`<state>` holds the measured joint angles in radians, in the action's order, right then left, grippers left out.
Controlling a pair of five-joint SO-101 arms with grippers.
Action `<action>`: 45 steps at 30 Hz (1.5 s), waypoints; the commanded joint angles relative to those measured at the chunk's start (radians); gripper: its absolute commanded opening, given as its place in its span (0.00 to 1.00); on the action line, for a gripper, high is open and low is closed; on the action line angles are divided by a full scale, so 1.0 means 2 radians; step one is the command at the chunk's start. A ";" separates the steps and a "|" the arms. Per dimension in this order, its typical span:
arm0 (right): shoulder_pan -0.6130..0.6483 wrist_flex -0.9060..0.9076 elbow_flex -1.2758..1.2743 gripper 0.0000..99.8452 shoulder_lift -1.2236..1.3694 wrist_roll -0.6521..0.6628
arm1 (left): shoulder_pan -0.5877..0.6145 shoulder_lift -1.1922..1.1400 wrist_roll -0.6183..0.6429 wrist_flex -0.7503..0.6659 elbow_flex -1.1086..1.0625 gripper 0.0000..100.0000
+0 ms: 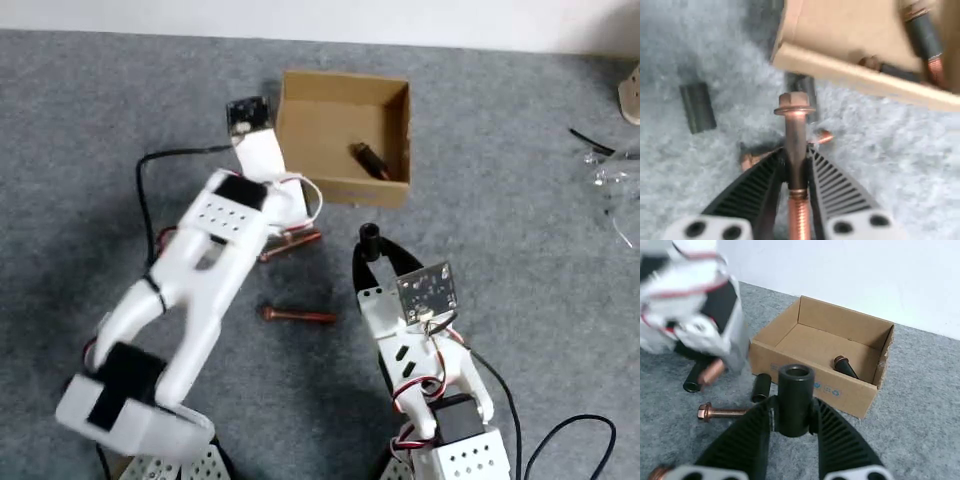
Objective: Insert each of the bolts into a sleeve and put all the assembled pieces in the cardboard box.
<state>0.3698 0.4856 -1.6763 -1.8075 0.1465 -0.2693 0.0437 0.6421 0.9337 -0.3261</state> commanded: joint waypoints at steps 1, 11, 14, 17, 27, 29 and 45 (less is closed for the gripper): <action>-0.003 -0.022 -0.063 0.01 -0.008 0.005 | -0.005 0.071 -0.036 0.001 -0.020 0.01; -0.003 -0.022 -0.064 0.01 -0.008 0.005 | -0.006 0.099 -0.138 -0.020 -0.087 0.01; -0.003 -0.022 -0.064 0.01 -0.008 0.005 | -0.008 0.099 -0.150 -0.056 -0.124 0.01; -0.003 -0.022 -0.064 0.01 -0.008 0.005 | -0.008 0.099 -0.148 -0.082 -0.153 0.01; -0.003 -0.023 -0.064 0.01 -0.008 0.005 | 0.000 0.103 -0.150 0.103 -0.118 0.01; -0.003 -0.023 -0.064 0.01 -0.008 0.005 | 0.018 0.102 -0.150 0.140 -0.094 0.01; -0.004 -0.023 -0.064 0.01 -0.008 0.005 | 0.214 0.098 -0.150 0.105 -0.150 0.01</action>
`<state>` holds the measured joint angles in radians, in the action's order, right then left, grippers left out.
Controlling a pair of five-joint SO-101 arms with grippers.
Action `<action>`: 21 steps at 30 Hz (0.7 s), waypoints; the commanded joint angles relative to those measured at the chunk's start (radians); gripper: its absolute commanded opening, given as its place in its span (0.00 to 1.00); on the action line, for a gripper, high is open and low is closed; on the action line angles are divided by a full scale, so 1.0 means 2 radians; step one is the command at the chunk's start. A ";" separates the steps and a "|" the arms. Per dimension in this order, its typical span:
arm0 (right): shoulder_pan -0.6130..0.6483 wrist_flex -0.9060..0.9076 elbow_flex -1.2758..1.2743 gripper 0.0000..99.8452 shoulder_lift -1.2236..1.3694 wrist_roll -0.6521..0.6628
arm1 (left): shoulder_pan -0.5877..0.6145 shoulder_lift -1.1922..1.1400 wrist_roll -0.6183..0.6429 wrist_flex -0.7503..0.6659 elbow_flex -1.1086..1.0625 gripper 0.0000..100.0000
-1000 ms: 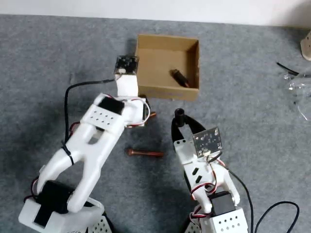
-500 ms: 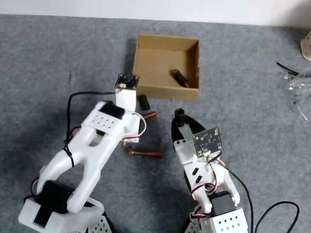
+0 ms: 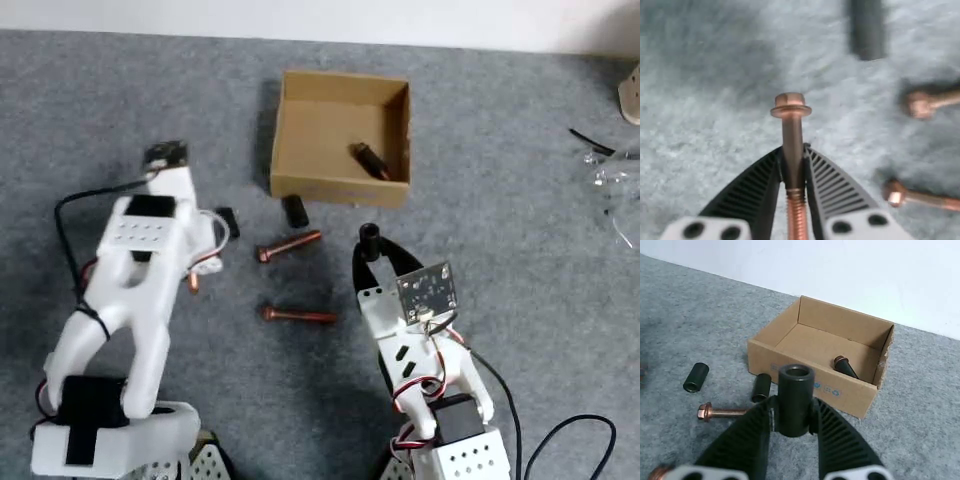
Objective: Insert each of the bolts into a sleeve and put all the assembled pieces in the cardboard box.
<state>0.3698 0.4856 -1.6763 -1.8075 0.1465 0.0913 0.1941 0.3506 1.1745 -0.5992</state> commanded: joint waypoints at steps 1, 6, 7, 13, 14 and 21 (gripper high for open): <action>-0.004 -0.023 -0.064 0.01 -0.008 0.005 | 0.041 0.023 -0.005 -0.025 -0.019 0.01; -0.003 -0.023 -0.064 0.01 -0.008 0.005 | 0.041 0.023 -0.002 -0.044 -0.043 0.19; -0.003 -0.023 -0.064 0.01 -0.008 0.012 | 0.040 0.023 -0.002 -0.047 -0.046 0.24; -0.003 -0.023 -0.064 0.01 -0.008 0.029 | 0.039 0.023 0.025 -0.046 -0.048 0.34; -0.003 -0.023 -0.064 0.01 -0.008 0.029 | 0.039 0.023 0.027 -0.046 -0.048 0.34; -0.003 -0.023 -0.064 0.01 -0.008 0.031 | 0.041 0.023 0.027 -0.046 -0.053 0.26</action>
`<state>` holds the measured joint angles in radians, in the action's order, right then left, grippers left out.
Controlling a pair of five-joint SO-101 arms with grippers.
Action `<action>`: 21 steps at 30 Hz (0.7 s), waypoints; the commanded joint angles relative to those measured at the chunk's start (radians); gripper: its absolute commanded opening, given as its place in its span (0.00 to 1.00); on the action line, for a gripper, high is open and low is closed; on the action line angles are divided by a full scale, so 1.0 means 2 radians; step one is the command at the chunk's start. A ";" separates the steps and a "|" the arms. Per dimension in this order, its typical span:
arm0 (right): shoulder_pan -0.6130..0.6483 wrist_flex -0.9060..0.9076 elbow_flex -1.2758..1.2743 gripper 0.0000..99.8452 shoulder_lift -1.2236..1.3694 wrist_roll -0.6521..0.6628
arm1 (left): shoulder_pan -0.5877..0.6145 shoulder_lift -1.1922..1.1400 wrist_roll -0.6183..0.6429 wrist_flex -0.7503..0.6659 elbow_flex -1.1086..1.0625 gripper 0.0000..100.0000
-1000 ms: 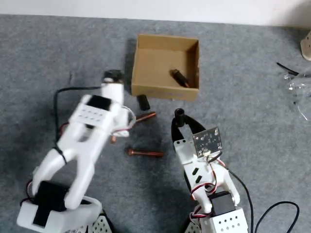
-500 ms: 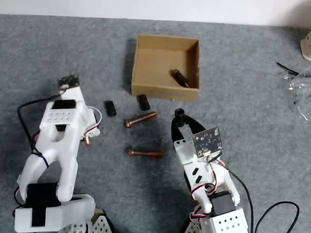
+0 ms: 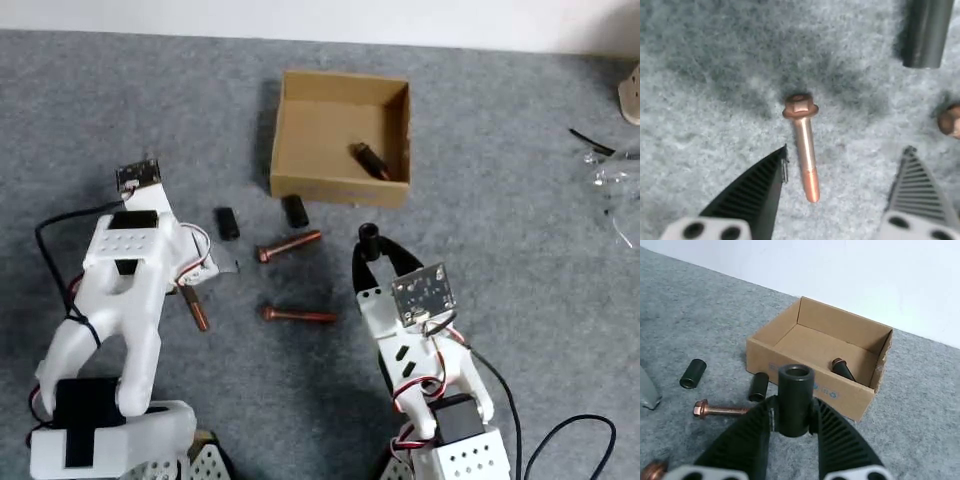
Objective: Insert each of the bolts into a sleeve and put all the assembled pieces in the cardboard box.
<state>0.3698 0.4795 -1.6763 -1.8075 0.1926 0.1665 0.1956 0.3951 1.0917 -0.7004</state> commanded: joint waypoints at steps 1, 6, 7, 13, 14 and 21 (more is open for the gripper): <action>-0.003 -0.020 -0.064 0.01 -0.008 0.008 | 0.005 0.022 0.004 -0.008 -0.009 0.24; -0.003 -0.020 -0.064 0.01 -0.008 0.008 | 0.016 0.021 0.002 -0.015 -0.026 0.15; -0.003 -0.020 -0.064 0.01 -0.008 0.008 | 0.016 0.021 0.002 -0.018 -0.033 0.15; -0.003 -0.020 -0.064 0.01 -0.009 0.008 | 0.015 0.021 0.005 -0.094 -0.086 0.15; -0.003 -0.020 -0.064 0.01 -0.009 0.008 | 0.015 0.021 0.005 -0.108 -0.092 0.15; -0.003 -0.020 -0.064 0.01 -0.009 0.008 | 0.015 0.021 0.005 -0.140 -0.102 0.15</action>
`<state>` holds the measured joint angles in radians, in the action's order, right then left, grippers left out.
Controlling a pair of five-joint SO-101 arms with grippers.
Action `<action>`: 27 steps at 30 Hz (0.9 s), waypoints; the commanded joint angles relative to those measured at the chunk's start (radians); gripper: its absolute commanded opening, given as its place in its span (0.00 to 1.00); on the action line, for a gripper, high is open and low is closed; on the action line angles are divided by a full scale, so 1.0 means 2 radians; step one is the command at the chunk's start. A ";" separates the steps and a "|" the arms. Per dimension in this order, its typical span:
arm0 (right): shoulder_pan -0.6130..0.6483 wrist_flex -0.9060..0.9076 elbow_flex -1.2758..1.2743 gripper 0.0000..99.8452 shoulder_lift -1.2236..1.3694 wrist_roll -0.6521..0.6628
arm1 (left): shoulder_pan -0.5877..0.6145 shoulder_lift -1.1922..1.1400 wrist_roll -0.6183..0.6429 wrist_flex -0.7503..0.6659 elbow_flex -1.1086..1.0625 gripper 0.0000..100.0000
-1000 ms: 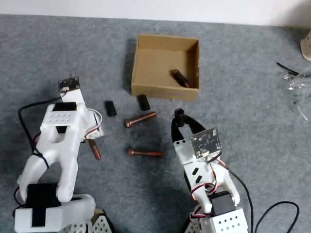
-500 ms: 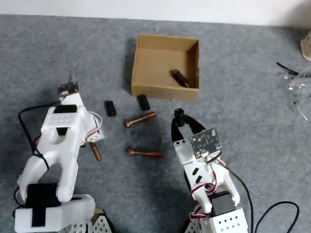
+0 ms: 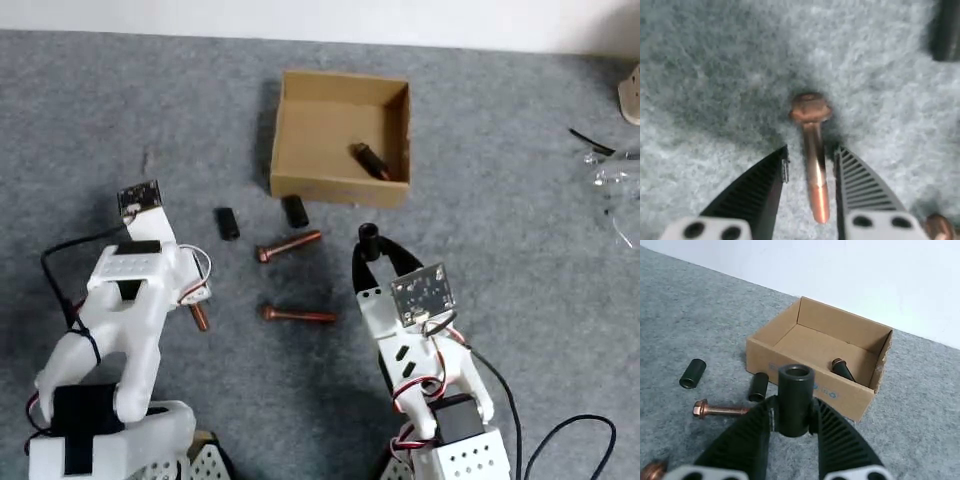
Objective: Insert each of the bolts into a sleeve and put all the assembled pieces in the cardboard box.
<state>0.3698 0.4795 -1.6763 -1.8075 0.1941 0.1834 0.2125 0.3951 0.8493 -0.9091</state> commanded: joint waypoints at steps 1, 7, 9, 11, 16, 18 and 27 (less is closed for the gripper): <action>-0.003 -0.020 -0.064 0.01 -0.009 0.007 | 0.007 0.013 0.005 -0.020 0.002 0.15; -0.003 -0.020 -0.064 0.01 -0.009 0.007 | 0.007 0.013 0.005 -0.058 -0.002 0.15; -0.003 -0.020 -0.064 0.01 -0.009 0.007 | 0.007 0.013 0.005 -0.058 -0.003 0.15; -0.003 -0.020 -0.064 0.01 -0.009 0.007 | 0.007 0.013 0.005 -0.061 -0.010 0.15; -0.003 -0.020 -0.064 0.01 -0.009 0.007 | 0.007 0.013 0.005 -0.068 -0.017 0.15; -0.003 -0.020 -0.064 0.01 -0.009 0.007 | 0.007 0.013 0.005 -0.066 -0.017 0.15; -0.003 -0.020 -0.064 0.01 -0.009 0.007 | 0.007 0.013 0.002 -0.065 -0.017 0.06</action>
<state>0.3698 0.4795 -1.6763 -1.8075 0.1941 0.1834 0.2125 0.3951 0.7265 -0.9398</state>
